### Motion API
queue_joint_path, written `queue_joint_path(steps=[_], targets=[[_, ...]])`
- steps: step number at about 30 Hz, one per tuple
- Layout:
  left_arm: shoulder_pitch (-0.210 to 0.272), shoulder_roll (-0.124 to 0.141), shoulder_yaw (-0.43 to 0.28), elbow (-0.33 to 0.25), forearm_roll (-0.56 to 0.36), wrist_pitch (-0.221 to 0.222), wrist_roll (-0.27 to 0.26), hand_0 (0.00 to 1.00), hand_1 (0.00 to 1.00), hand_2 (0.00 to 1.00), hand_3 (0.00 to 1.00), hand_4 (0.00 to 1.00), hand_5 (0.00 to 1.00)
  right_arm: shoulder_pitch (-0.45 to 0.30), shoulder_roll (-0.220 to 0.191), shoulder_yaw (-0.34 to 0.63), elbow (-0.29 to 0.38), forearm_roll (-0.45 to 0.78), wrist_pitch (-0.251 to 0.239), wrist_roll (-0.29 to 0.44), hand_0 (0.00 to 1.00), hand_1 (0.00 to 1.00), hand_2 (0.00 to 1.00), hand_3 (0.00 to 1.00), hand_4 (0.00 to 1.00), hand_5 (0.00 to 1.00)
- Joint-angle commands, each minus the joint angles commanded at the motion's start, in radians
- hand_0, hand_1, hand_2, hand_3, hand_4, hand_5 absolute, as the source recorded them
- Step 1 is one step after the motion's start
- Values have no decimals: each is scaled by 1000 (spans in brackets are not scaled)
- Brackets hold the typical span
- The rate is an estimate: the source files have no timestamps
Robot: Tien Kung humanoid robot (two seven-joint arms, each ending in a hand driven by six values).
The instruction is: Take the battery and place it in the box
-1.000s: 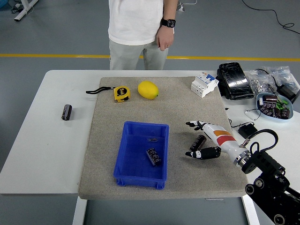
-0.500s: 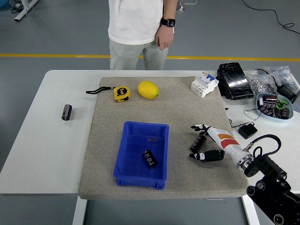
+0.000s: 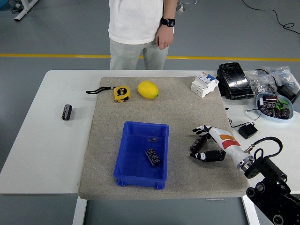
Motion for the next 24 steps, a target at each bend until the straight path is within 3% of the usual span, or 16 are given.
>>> queue_joint_path(steps=[11, 12, 24], targets=[[3, 0, -6, -1, 13, -2, 5, 726, 673, 705, 628, 665, 642, -3, 0, -4, -7, 6, 0, -3, 296, 458, 539, 508, 899, 235], [3, 0, -6, -1, 13, -2, 5, 725, 674, 705, 628, 665, 642, -3, 0, -3, -6, 7, 1, -3, 273, 441, 520, 496, 860, 214], [-1, 1, -2, -1, 7, -3, 2, 725, 674, 704, 628, 665, 642, 7, -5, 15, 8, 2, 0, -5, 271, 438, 517, 497, 883, 229]])
